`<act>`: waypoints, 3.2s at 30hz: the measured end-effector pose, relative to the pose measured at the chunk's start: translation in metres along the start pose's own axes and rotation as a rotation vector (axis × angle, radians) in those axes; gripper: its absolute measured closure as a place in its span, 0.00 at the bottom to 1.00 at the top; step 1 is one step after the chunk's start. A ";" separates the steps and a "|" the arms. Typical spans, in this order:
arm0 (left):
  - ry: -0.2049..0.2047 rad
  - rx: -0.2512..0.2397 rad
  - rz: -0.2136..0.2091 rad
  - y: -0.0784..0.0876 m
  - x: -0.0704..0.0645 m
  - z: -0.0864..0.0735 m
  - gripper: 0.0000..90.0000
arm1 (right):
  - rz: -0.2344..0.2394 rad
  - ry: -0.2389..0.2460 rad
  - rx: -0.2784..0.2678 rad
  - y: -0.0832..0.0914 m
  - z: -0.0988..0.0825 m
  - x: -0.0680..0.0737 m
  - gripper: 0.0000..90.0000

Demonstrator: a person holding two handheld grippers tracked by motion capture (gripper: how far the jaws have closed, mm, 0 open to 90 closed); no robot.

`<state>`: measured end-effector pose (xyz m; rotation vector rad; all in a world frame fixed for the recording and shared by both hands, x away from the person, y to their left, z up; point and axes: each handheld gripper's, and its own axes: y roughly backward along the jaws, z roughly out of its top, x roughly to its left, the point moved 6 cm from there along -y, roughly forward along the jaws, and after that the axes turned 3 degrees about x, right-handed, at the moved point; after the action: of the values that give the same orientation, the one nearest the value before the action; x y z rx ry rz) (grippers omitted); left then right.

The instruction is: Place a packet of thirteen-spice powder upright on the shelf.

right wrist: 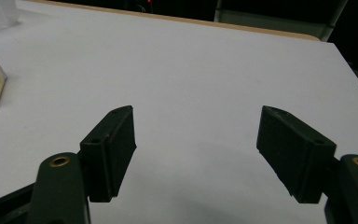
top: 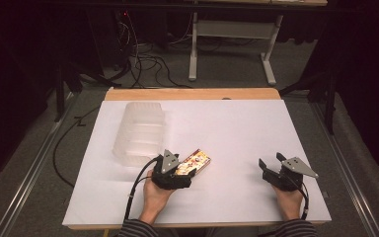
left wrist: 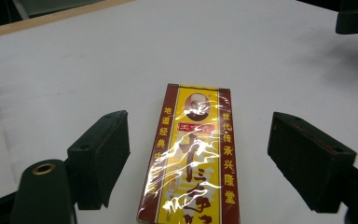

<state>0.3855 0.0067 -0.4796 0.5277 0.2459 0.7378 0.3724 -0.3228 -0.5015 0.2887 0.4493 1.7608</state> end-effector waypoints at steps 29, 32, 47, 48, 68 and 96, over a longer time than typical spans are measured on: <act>-0.025 0.195 0.019 -0.035 -0.005 0.016 0.19 | -0.001 -0.006 -0.002 0.000 0.000 0.000 0.31; -0.033 0.215 0.017 -0.042 -0.006 0.017 0.20 | -0.002 -0.007 -0.003 0.000 0.000 0.000 0.31; -0.063 0.311 0.008 -0.065 -0.008 0.023 0.22 | -0.003 -0.009 -0.005 0.000 0.000 -0.001 0.31; -0.064 0.319 0.008 -0.067 -0.008 0.023 0.22 | -0.003 -0.008 -0.006 0.000 0.000 -0.001 0.31; -0.055 0.403 0.014 -0.086 -0.003 0.021 0.32 | -0.003 -0.009 -0.008 0.001 0.000 -0.001 0.31; -0.076 0.367 0.007 -0.079 -0.003 0.025 0.36 | -0.003 -0.008 -0.010 0.001 0.000 -0.001 0.32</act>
<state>0.4385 -0.0537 -0.5008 0.9040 0.3105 0.6808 0.3720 -0.3239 -0.5010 0.2874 0.4351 1.7581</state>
